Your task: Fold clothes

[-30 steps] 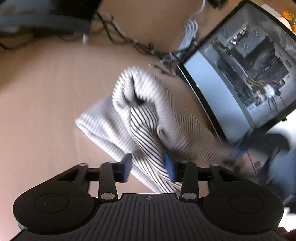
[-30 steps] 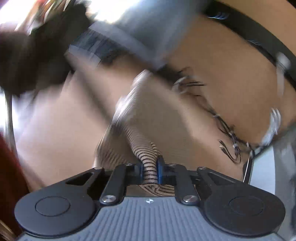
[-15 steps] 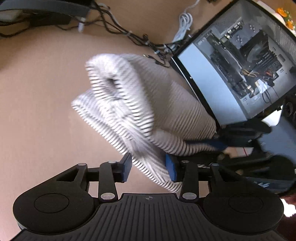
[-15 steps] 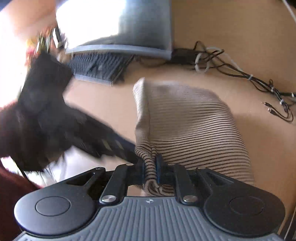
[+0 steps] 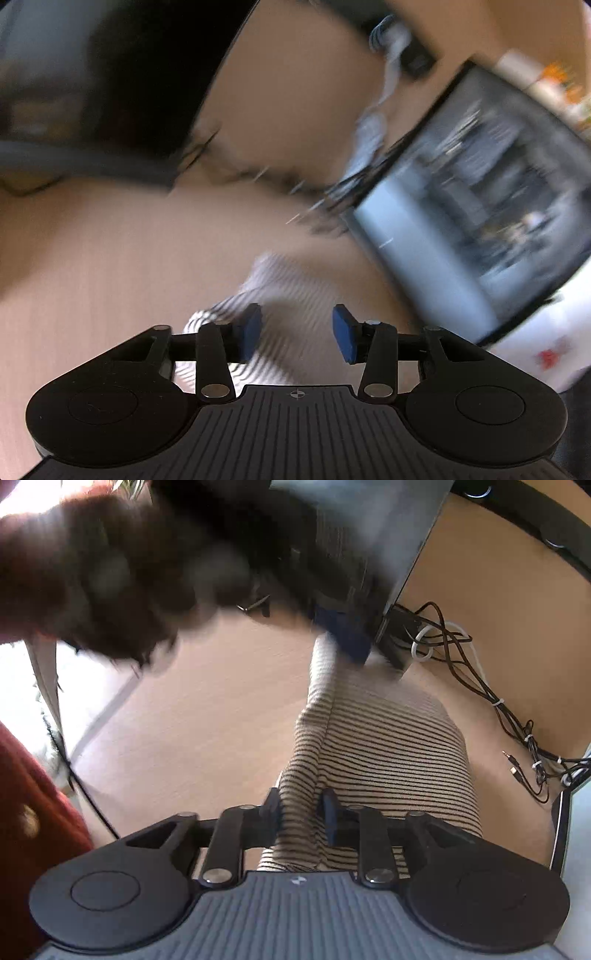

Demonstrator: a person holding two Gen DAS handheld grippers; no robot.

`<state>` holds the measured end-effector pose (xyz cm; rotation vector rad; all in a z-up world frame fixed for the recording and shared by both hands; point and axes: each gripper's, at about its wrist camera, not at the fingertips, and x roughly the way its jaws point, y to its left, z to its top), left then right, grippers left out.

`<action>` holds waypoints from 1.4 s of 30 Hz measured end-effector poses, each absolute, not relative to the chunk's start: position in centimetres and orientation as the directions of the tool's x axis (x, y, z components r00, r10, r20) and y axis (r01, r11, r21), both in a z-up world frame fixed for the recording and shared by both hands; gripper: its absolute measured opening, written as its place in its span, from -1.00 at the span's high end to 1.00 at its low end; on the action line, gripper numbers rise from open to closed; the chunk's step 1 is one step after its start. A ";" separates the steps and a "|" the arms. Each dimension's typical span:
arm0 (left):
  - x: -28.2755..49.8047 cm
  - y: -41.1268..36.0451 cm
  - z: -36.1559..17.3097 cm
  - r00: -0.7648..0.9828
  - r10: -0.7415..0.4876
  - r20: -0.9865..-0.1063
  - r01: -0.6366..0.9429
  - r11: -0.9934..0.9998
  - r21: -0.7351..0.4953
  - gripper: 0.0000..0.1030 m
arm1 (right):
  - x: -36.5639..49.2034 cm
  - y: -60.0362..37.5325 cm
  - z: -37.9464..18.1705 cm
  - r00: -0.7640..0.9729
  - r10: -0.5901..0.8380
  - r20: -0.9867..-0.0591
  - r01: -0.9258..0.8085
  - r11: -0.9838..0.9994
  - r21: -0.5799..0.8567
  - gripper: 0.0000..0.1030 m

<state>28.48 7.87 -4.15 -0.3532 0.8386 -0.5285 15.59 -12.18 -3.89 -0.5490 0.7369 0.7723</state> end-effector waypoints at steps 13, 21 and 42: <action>29.0 8.7 -6.9 0.512 -0.566 -0.646 0.259 0.819 -0.513 0.25 | 18.9 -14.2 -3.1 0.569 0.385 -0.727 -0.671 0.728 -0.141 -1.00; 29.1 8.8 -7.2 0.510 -0.573 -0.642 0.247 0.812 -0.529 0.25 | 18.5 -12.9 -5.8 0.621 0.294 -0.726 -0.566 0.810 -0.156 -1.00; 29.9 9.2 -7.7 0.526 -0.617 -0.585 0.198 0.758 -0.621 -0.07 | 17.5 -11.9 -7.1 0.671 0.232 -0.704 -0.482 0.858 -0.177 -1.00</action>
